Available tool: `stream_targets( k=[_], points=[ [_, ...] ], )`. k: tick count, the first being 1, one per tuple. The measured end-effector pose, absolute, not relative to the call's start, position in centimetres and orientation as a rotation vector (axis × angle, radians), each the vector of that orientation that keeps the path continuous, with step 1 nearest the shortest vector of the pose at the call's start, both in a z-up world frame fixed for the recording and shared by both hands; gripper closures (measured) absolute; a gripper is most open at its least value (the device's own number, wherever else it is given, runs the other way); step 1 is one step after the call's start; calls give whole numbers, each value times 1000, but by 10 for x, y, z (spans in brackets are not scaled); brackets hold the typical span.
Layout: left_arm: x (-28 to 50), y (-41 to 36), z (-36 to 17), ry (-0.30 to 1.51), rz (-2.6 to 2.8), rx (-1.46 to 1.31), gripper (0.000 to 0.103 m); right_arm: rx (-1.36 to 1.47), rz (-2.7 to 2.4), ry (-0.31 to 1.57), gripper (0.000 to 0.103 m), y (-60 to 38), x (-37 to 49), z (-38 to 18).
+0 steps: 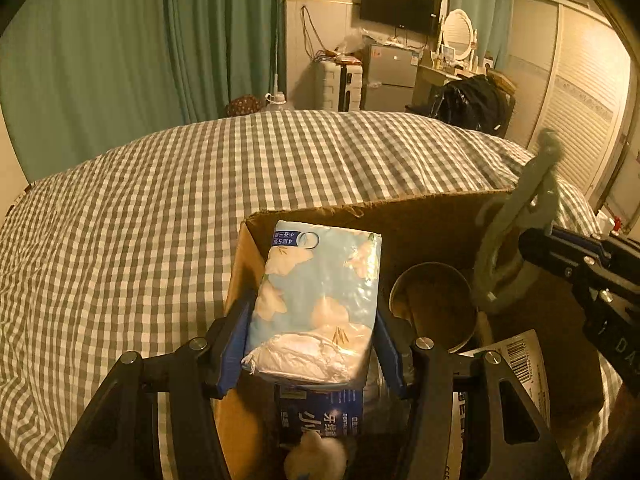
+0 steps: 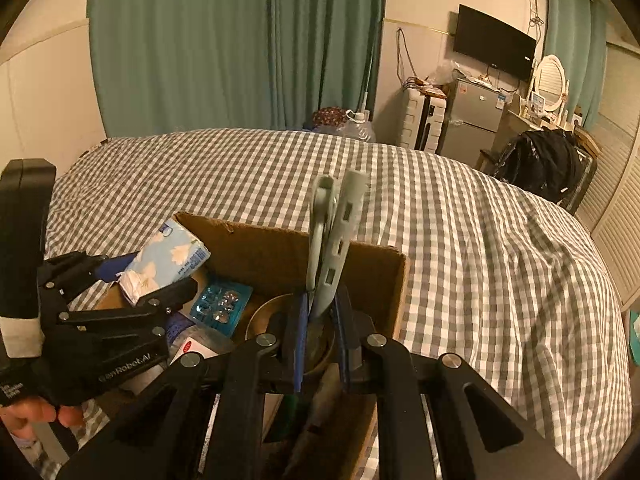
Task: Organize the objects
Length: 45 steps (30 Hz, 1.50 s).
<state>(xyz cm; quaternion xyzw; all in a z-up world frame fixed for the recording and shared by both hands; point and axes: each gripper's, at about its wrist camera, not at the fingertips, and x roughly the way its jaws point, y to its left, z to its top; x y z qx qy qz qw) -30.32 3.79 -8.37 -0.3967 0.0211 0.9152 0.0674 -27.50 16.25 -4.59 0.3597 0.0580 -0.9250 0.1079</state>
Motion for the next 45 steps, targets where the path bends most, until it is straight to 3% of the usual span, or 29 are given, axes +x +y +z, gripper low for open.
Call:
stream_targets(
  k=[5, 10, 12, 14, 19, 22, 30, 33, 37, 45],
  points=[
    [-307, 41, -83, 70, 2762, -1210, 45, 1052, -2722, 120, 89, 165, -273, -42],
    [-302, 47, -78, 109, 2769, -1189, 42, 1034, -2752, 93, 74, 174, -268, -30],
    [-300, 48, -73, 118, 2767, -1174, 37, 1032, -2762, 84, 74, 178, -264, -25],
    [-292, 50, -64, 123, 2790, -1141, 24, 1025, -2774, 82, 74, 182, -256, -18],
    [-273, 52, -37, 122, 2819, -1084, 22, 979, -2828, 98, 52, 191, -226, 13],
    [-251, 54, -12, 141, 2843, -1009, 22, 921, -2853, 74, 47, 195, -206, 39],
    [-185, 34, 57, 54, 2924, -763, 1, 760, -2924, 125, 38, 190, -135, 94],
    [-161, 28, 74, 73, 2970, -684, 0, 725, -2951, 132, 32, 188, -113, 106],
    [-134, 23, 85, 70, 3007, -634, 0, 661, -2996, 122, 12, 187, -87, 117],
    [-80, 4, 98, -89, 3061, -519, 0, 634, -3007, -93, 0, 185, -47, 121]
  ],
)
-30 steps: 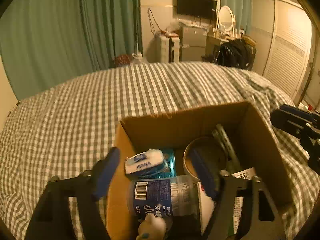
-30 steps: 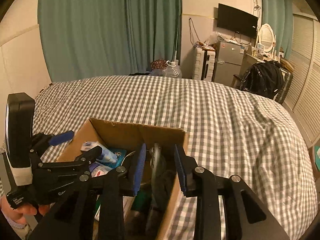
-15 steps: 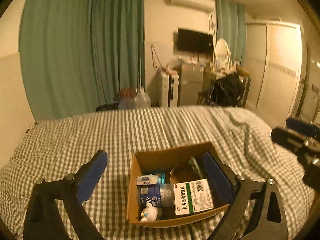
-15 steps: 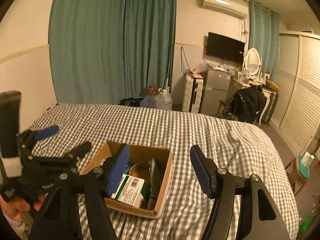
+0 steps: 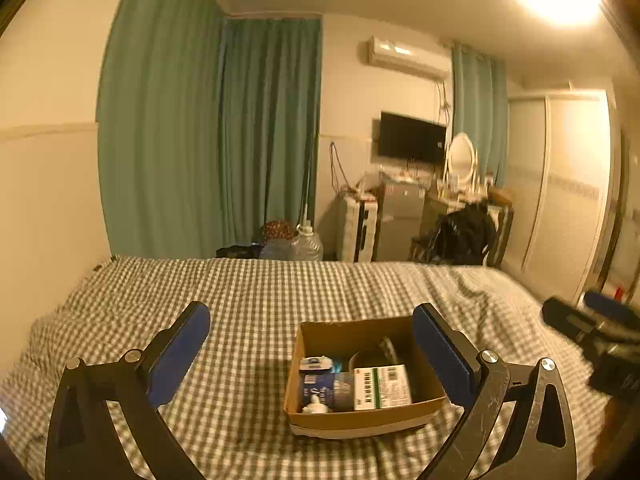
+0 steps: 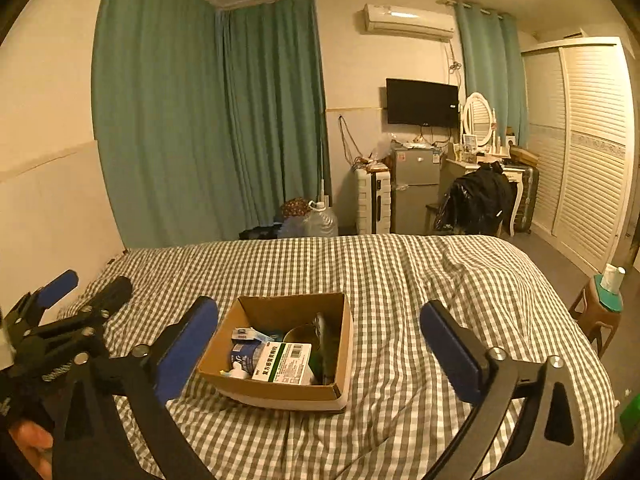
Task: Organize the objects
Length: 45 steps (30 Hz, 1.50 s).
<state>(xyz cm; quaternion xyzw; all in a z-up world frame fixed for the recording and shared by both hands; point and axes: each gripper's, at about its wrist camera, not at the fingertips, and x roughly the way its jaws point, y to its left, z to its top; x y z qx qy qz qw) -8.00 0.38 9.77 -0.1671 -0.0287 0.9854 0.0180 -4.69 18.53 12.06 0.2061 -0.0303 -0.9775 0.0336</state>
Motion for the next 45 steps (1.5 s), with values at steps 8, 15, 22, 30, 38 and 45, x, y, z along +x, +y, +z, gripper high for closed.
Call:
stream_targets(
  k=[8, 15, 22, 30, 38, 45],
  points=[
    [-50, -9, 85, -93, 3082, -505, 0, 567, -3024, -77, 0, 185, -16, 98],
    [-32, -1, 49, 55, 3112, -435, 0, 542, -3024, -79, 0, 189, -18, 56],
    [-36, 0, 25, 69, 3124, -526, 0, 607, -3017, -29, 0, 180, -30, 34],
    [-42, 1, 24, 24, 3110, -582, 0, 634, -3038, -36, 0, 185, -31, 28],
    [-41, 3, 22, 27, 3110, -604, 0, 626, -3043, -38, 0, 184, -29, 29],
    [-40, 5, 21, 40, 3103, -610, 0, 629, -3045, -40, 0, 185, -27, 29]
  ],
)
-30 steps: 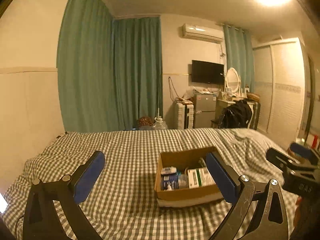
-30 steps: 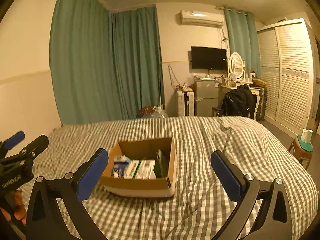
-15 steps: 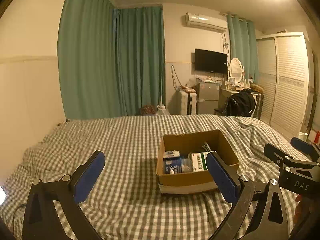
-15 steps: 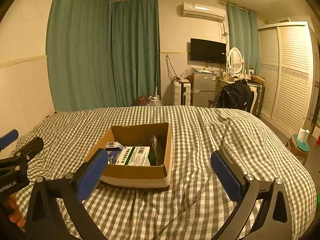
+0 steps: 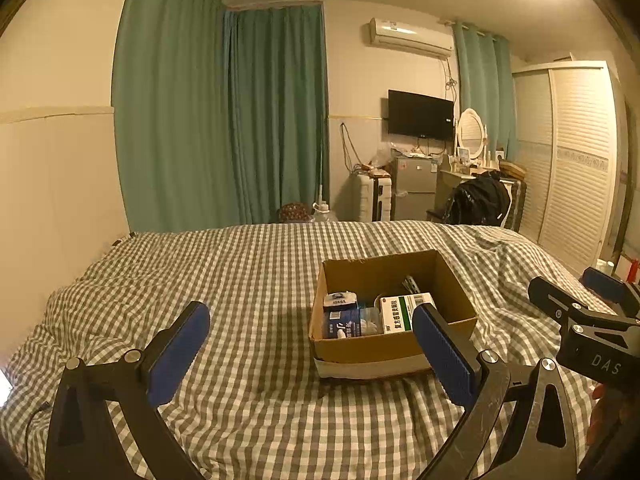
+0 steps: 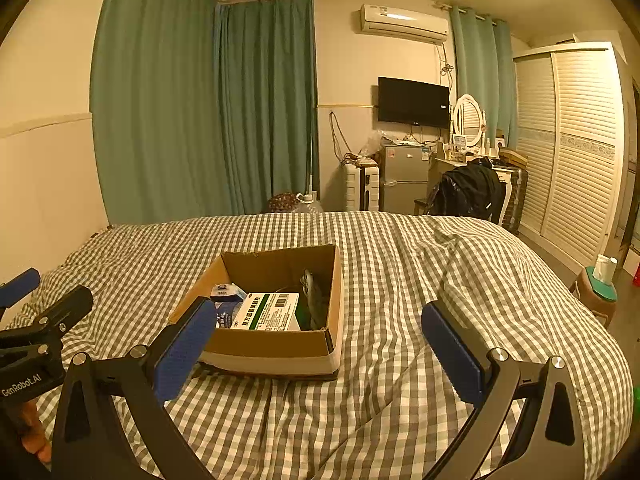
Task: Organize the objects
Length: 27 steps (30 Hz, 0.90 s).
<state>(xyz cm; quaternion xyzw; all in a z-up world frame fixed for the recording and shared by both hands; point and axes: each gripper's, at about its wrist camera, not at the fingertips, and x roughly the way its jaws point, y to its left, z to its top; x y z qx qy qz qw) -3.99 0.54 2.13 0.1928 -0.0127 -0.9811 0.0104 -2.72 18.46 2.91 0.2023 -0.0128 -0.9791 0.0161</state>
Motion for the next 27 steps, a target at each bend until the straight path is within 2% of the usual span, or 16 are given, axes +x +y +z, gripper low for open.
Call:
stream_targets(
  k=[27],
  points=[
    [-40, 4, 15, -28, -3054, 637, 0, 661, -3027, -22, 0, 181, -27, 25]
  ],
)
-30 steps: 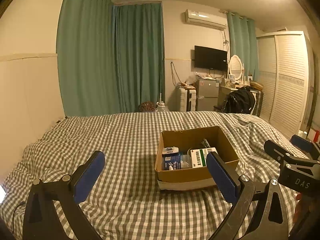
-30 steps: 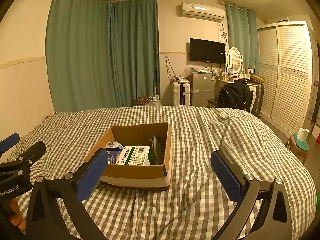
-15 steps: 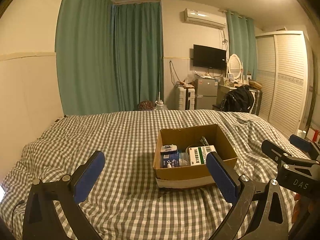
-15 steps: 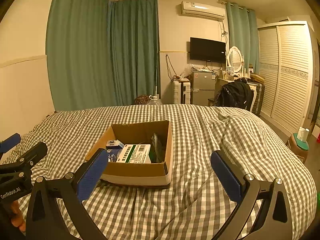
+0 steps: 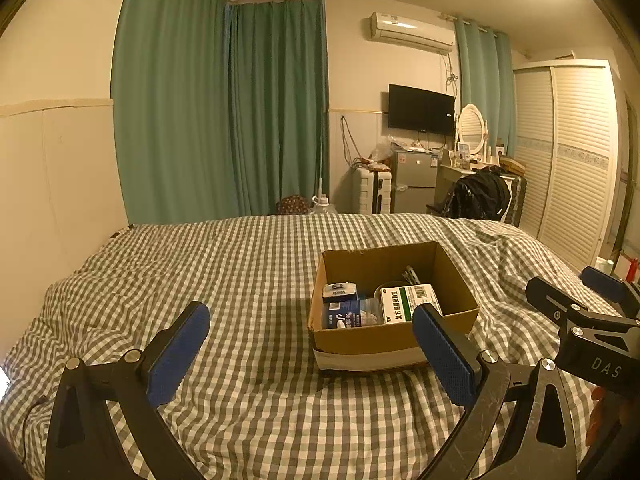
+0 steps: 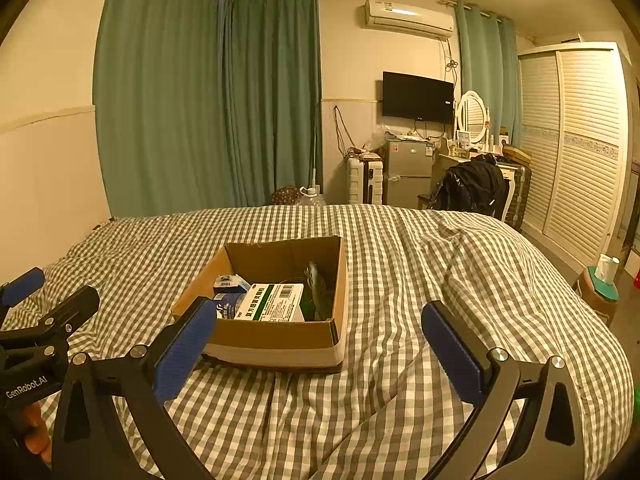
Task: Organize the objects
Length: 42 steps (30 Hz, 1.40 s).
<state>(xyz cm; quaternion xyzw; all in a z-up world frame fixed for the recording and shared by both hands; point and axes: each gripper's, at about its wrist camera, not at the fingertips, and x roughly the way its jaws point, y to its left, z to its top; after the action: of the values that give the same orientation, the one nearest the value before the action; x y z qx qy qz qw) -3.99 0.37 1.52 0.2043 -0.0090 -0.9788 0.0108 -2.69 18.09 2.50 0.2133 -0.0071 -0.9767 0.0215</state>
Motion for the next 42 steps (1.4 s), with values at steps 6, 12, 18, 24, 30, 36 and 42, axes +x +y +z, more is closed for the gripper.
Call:
stream_targets(
  k=[6, 12, 18, 24, 30, 36, 42],
  points=[
    [-40, 3, 15, -26, -3051, 637, 0, 664, -3025, -24, 0, 180, -28, 25],
    [-39, 3, 15, -23, -3051, 637, 0, 671, -3022, -32, 0, 180, -28, 23],
    [-39, 4, 15, -33, -3047, 629, 0, 680, -3018, -26, 0, 179, -30, 22],
    [-39, 6, 15, -39, -3048, 636, 0, 686, -3017, -24, 0, 178, -31, 22],
    [-38, 9, 16, -60, -3043, 628, 0, 686, -3017, -21, 0, 178, -32, 21],
    [-37, 9, 16, -60, -3042, 632, 0, 683, -3021, -19, 0, 178, -31, 21],
    [-37, 10, 16, -67, -3041, 636, 0, 692, -3019, -14, 0, 178, -31, 20]
  ],
)
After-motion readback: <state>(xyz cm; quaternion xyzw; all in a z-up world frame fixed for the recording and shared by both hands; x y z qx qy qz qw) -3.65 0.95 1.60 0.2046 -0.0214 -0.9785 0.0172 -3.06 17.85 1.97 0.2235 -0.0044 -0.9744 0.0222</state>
